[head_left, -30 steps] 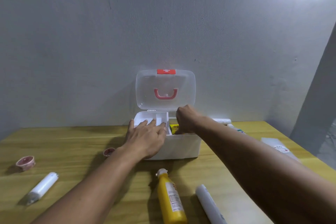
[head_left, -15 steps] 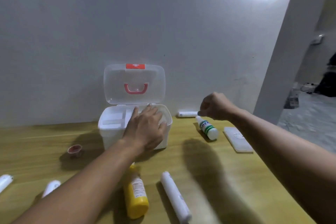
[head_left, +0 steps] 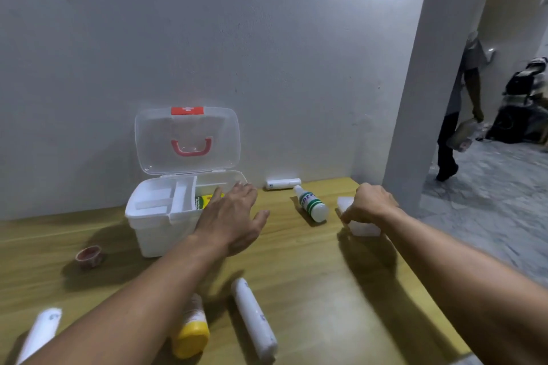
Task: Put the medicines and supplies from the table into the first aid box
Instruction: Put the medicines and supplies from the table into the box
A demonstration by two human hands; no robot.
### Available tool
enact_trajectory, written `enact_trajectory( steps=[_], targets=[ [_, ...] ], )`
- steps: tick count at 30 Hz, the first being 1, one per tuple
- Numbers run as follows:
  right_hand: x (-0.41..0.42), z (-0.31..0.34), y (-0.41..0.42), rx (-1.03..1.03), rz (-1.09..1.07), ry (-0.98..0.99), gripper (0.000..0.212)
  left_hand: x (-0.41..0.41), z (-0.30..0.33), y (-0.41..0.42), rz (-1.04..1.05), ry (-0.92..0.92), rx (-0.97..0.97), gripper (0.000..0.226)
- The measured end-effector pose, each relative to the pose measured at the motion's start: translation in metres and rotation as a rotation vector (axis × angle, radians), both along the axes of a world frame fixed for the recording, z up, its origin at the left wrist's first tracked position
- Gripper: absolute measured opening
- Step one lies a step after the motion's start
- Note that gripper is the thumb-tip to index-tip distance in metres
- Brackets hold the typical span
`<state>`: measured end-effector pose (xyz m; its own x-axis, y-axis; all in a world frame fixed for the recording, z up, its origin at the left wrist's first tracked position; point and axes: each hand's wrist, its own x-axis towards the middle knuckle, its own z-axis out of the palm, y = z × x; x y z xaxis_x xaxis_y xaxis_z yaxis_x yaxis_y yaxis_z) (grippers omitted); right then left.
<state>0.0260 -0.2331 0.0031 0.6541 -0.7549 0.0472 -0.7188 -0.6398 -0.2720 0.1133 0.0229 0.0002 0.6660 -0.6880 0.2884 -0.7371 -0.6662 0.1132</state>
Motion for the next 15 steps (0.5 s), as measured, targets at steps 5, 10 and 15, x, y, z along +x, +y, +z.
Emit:
enact_trajectory(
  steps=[5,10,15],
  targets=[
    [0.019,0.049,0.028,-0.037,0.243,-0.217,0.038,0.021,0.015,0.026,0.09,-0.017,-0.118,0.055],
    [0.051,0.092,0.09,-0.096,0.588,-0.167,0.04,0.053,0.023,0.068,0.231,0.01,-0.107,0.029],
    [0.091,0.096,0.149,-0.258,0.733,0.015,0.022,0.071,0.015,0.097,0.334,0.089,-0.072,0.056]
  ],
)
